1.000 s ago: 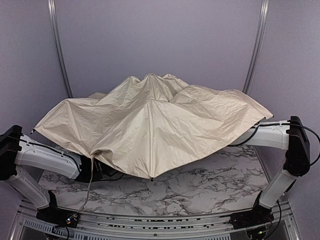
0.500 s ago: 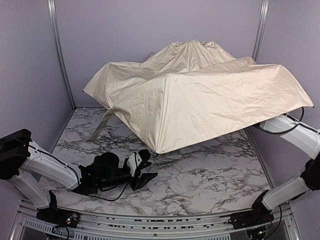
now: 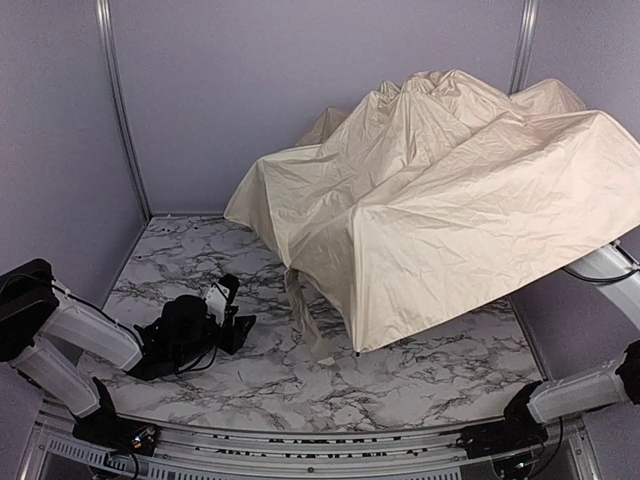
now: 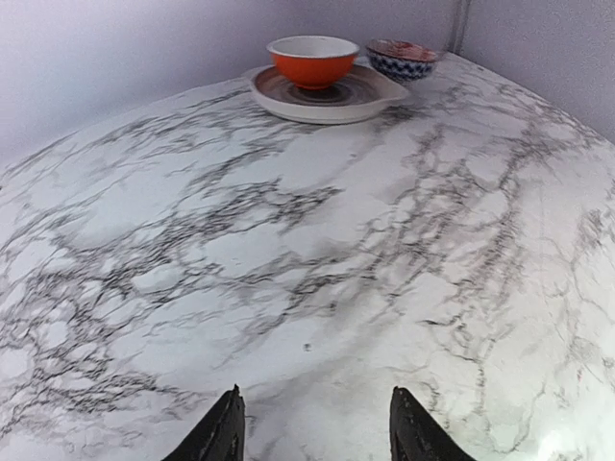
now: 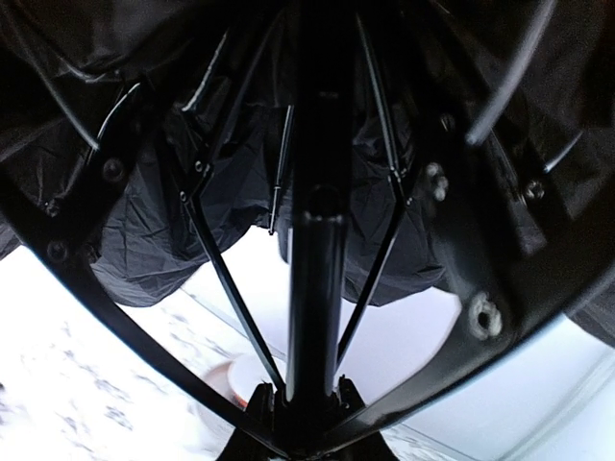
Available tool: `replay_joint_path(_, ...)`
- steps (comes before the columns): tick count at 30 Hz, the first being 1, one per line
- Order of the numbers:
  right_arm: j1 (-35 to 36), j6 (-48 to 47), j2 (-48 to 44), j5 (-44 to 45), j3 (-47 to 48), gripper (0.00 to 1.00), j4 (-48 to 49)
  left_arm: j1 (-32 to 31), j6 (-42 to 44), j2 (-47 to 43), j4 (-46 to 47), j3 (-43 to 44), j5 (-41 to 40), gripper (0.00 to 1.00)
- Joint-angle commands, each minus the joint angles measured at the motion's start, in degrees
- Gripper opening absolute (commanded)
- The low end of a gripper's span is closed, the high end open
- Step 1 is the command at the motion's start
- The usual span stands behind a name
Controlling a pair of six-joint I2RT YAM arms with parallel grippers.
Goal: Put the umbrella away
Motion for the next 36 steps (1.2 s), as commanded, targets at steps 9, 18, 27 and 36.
replay_joint_path(9, -0.38, -6.32, 4.66, 10.06, 8.90, 0.03, -5.76, -1.32, 6.67, -18.82, -0.98, -3.28, 15.90, 0.45)
replay_joint_path(18, -0.27, -4.95, 6.12, 5.88, 10.73, 0.02, -7.19, -7.43, 13.44, -12.27, -0.89, 3.48, 14.22, 0.86)
replay_joint_path(27, -0.23, -4.06, 4.35, 1.66, 9.91, 0.01, -6.47, -7.39, 16.36, -4.07, 1.03, 8.99, 13.99, 0.57)
replay_joint_path(36, -0.14, -7.70, 3.73, 5.57, 9.57, 0.00, -7.19, -6.51, 19.34, -9.81, 0.88, 1.27, 18.77, 0.00)
